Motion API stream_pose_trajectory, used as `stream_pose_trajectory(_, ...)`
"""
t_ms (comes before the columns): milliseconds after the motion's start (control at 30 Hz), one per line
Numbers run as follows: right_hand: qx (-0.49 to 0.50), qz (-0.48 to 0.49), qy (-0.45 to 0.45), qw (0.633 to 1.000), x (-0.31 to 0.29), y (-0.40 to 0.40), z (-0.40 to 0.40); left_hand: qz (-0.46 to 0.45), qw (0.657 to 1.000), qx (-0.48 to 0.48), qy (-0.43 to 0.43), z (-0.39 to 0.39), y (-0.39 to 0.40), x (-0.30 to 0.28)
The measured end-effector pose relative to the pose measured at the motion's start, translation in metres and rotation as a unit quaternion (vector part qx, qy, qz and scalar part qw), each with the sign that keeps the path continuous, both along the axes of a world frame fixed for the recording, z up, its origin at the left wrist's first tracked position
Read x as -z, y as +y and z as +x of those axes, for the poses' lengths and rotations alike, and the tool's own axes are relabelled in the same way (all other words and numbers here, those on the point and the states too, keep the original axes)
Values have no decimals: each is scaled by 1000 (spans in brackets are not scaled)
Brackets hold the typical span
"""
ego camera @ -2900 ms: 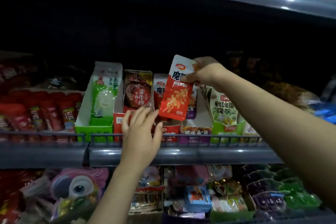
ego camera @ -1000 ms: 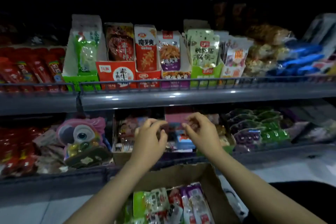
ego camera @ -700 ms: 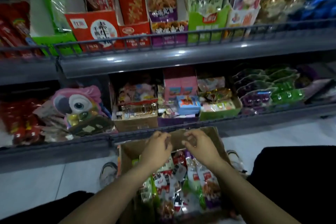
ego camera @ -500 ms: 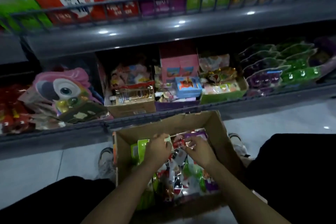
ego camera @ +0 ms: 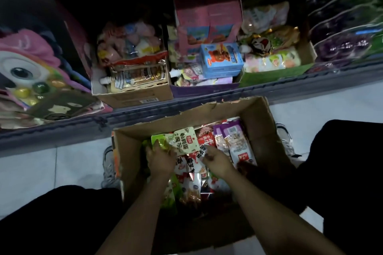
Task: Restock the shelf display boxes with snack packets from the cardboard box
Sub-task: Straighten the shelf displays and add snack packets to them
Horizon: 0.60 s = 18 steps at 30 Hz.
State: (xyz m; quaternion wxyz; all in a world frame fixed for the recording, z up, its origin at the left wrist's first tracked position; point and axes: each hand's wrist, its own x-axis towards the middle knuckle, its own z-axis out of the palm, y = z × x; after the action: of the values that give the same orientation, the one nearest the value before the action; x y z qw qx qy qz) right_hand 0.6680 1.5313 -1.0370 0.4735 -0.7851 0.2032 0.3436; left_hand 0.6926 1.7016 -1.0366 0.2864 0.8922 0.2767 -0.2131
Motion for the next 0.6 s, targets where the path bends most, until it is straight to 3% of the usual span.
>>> stream_pose_trajectory(233, -8, 12, 36, 999, 14, 12, 29, -53, 992, -106, -34, 6, 14, 16)
stream_pose_trajectory(300, 8, 12, 53, 998, 23, 13, 32, -128, 979, -157, -34, 7, 18, 19)
stream_pose_trajectory(400, 108, 38, 75, 991, 21, 10, 33, -281, 932, -226, 37, 10, 22, 16)
stream_pose_trajectory(600, 308, 97, 45, 945, -6, -10, 32, -350, 916, -189, 53, 13, 14, -18)
